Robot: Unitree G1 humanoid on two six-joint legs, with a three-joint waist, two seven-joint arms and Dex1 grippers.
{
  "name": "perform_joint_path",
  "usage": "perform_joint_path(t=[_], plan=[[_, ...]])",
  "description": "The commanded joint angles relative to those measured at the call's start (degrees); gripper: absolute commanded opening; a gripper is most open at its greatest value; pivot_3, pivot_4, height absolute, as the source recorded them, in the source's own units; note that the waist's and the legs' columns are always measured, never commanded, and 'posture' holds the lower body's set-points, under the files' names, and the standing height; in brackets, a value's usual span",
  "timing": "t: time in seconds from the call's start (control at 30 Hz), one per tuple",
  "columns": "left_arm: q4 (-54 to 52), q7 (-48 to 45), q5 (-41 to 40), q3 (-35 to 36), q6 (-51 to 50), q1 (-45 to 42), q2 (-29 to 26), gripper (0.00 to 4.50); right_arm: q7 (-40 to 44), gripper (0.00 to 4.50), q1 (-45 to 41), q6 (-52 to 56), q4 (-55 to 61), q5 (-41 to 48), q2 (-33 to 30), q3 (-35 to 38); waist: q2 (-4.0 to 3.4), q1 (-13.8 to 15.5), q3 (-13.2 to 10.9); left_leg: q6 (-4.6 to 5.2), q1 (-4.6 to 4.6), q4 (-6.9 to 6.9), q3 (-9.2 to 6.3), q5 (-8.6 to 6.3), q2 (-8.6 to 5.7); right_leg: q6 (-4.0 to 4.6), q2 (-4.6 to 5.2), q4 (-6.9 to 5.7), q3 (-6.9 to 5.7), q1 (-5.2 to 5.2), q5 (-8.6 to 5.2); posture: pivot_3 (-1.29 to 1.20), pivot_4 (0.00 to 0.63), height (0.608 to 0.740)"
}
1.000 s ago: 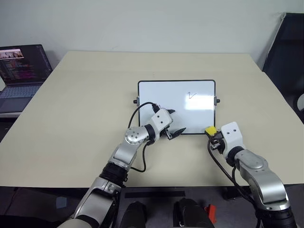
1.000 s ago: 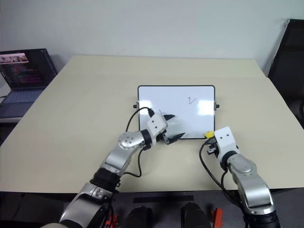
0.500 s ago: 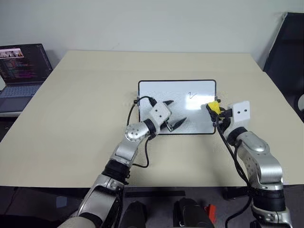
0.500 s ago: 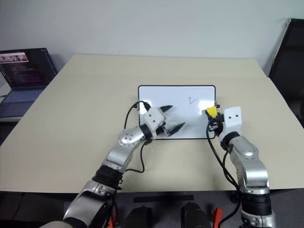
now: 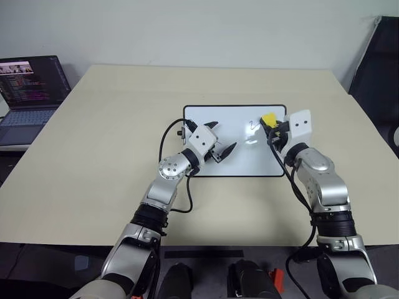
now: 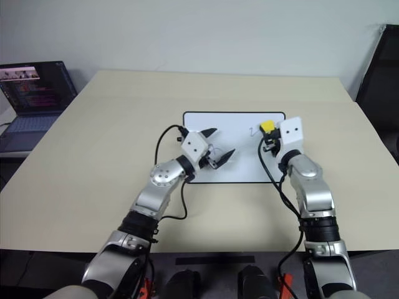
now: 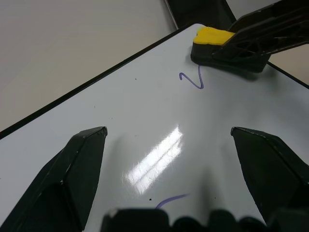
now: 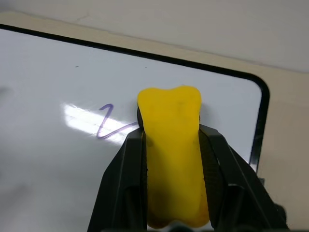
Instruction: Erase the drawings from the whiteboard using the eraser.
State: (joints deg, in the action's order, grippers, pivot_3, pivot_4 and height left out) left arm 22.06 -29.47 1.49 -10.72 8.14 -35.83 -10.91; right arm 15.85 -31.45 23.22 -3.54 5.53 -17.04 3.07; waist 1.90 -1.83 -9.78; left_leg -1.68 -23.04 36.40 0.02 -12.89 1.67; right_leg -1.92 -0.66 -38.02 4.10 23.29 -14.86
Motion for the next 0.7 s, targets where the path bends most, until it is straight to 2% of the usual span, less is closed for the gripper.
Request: perform_joint_path(t=[0.03, 0.27, 0.43, 0.7], plan=[[-2.8, 0.0, -0.8, 0.8, 1.7, -0.6, 0.4, 4.50, -0.5, 1.09, -0.1, -1.0, -0.5, -0.9, 0.0, -0.4, 0.00, 0.0, 0.0, 0.00, 0.01, 0.00, 0.00, 0.00, 0.00, 0.00, 0.00, -0.02, 0.00, 0.00, 0.00, 0.00, 0.150, 0.740], [-2.9, 0.3, -0.8, 0.9, 1.8, -0.7, 0.4, 4.50, 4.3, 1.09, 5.6, 1.2, 6.9, 0.2, 1.7, -7.5, -0.01, -0.2, 0.0, 0.00, 0.05, 0.01, 0.02, 0.00, 0.04, 0.00, -0.03, -0.07, 0.02, -0.01, 0.00, 0.00, 0.150, 0.740], [-3.8, 0.8, -0.8, 1.3, 1.2, 0.2, 0.0, 4.50, 8.6, 1.09, 7.4, 1.4, 9.9, -1.0, 0.6, -12.8, -0.01, -0.3, 0.0, 0.00, 0.05, 0.05, 0.01, 0.00, 0.05, 0.00, -0.04, -0.10, 0.02, -0.01, 0.01, 0.00, 0.150, 0.740], [-6.1, 1.1, -0.7, 1.4, -0.1, 2.3, 0.0, 4.50, 2.7, 1.09, 0.9, -1.8, 0.9, -4.0, -1.2, -7.7, 0.00, 0.0, 0.0, 0.00, 0.06, 0.11, 0.01, 0.01, 0.03, -0.02, -0.02, -0.11, 0.01, -0.02, 0.03, 0.00, 0.150, 0.740]])
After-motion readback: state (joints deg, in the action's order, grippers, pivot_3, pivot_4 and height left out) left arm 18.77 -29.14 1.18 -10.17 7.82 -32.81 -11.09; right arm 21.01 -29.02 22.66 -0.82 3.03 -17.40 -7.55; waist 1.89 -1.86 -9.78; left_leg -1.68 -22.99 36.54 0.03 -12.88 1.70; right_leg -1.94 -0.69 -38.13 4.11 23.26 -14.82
